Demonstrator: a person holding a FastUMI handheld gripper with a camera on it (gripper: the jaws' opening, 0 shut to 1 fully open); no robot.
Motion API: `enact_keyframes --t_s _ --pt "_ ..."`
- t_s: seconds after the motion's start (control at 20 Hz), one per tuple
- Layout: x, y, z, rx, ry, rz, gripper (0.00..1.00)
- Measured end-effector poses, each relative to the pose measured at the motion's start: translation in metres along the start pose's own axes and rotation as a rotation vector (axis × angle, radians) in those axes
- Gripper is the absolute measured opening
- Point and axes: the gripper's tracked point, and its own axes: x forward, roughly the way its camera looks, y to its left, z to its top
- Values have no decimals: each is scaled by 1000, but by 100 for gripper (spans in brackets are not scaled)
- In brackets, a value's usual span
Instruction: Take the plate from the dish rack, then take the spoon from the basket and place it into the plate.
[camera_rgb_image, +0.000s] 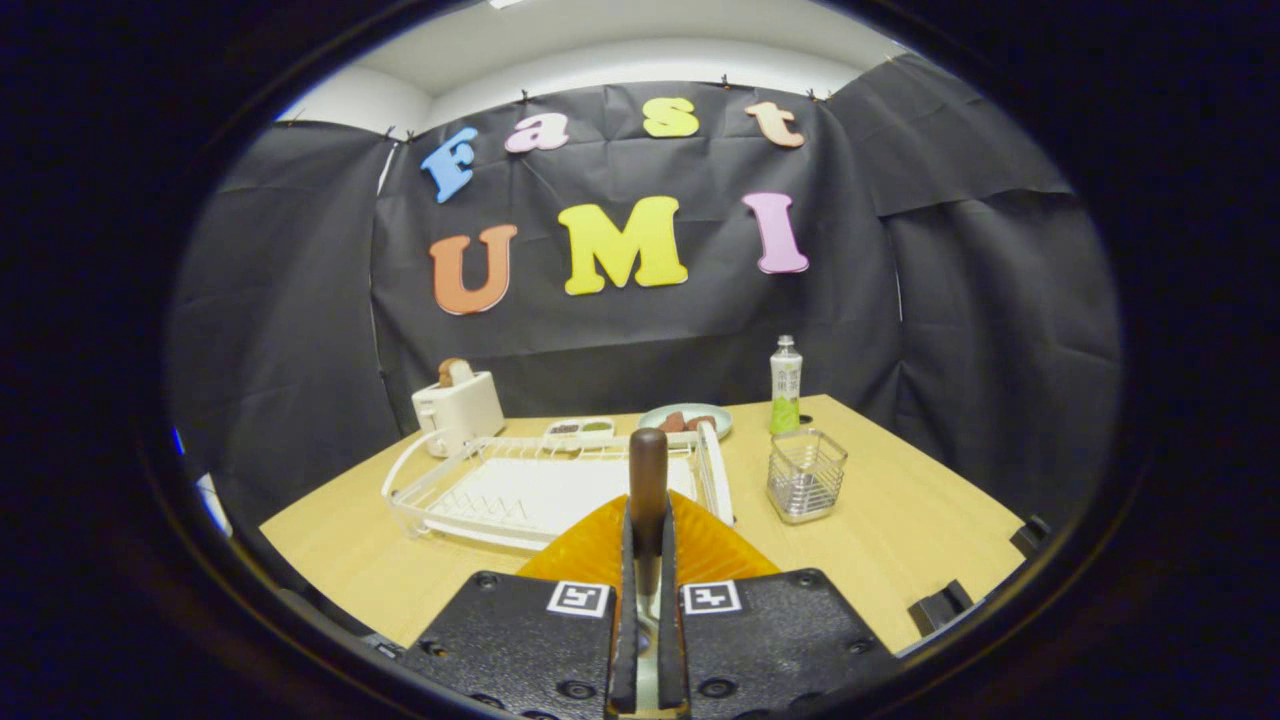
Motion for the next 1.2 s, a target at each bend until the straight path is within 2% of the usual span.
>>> enact_keyframes --t_s 0.2,0.4,0.5,0.55,0.6,0.75,1.05,1.2 --pt "9 6 -23 37 32 8 14" --pt "8 0 -14 80 -5 18 20" --pt "4 -5 -9 99 -26 20 29" --pt "1 -9 -7 103 -35 11 39" --pt "-4 -14 -4 106 -46 -2 43" --pt "-19 -20 0 88 -66 -27 66" --pt "-44 -16 1 9 -105 -54 96" --pt "-58 -10 7 -16 -121 -46 100"
